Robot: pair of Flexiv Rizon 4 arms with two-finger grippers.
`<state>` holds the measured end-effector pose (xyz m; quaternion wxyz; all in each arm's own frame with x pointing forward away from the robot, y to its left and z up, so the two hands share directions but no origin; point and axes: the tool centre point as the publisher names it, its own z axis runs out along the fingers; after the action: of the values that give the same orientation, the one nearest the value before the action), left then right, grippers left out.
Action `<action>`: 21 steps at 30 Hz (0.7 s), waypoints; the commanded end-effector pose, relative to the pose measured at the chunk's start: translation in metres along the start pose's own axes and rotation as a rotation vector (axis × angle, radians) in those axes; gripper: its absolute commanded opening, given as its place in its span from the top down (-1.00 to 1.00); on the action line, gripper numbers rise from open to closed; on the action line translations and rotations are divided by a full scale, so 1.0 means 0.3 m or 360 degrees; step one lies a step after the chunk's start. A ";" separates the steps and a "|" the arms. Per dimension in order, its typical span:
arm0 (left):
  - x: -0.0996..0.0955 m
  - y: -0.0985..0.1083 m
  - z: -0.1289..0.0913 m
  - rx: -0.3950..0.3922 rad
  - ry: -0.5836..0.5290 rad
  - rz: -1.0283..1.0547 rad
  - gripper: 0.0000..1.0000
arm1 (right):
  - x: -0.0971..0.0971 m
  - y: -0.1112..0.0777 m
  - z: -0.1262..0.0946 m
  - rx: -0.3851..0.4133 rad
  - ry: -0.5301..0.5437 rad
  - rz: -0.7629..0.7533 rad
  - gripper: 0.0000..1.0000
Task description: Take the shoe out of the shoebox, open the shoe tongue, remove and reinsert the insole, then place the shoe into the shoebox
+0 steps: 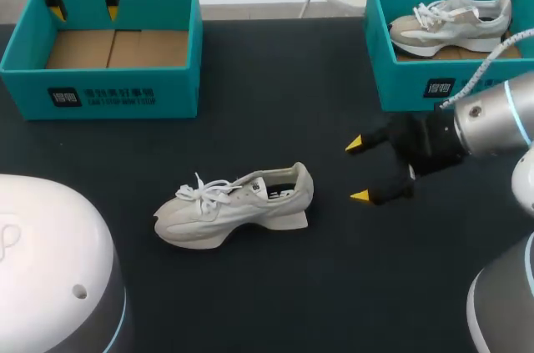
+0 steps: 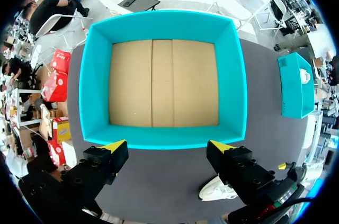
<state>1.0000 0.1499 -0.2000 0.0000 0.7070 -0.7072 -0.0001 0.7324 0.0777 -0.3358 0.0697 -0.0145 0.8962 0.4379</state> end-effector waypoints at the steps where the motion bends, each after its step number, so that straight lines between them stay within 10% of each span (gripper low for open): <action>1: 0.000 0.000 0.000 0.0000 0.0000 0.0000 -1.00 | -0.002 -0.072 0.070 -0.0163 0.0003 0.0071 -1.00; 21: 0.000 0.000 0.000 0.0000 0.0000 0.0000 -1.00 | 0.042 -0.080 0.260 -0.0220 -0.0039 0.0325 -1.00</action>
<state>1.0000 0.1499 -0.2000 0.0000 0.7071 -0.7072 -0.0001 0.7326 0.1126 -0.3983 0.0280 0.0719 0.8607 0.5033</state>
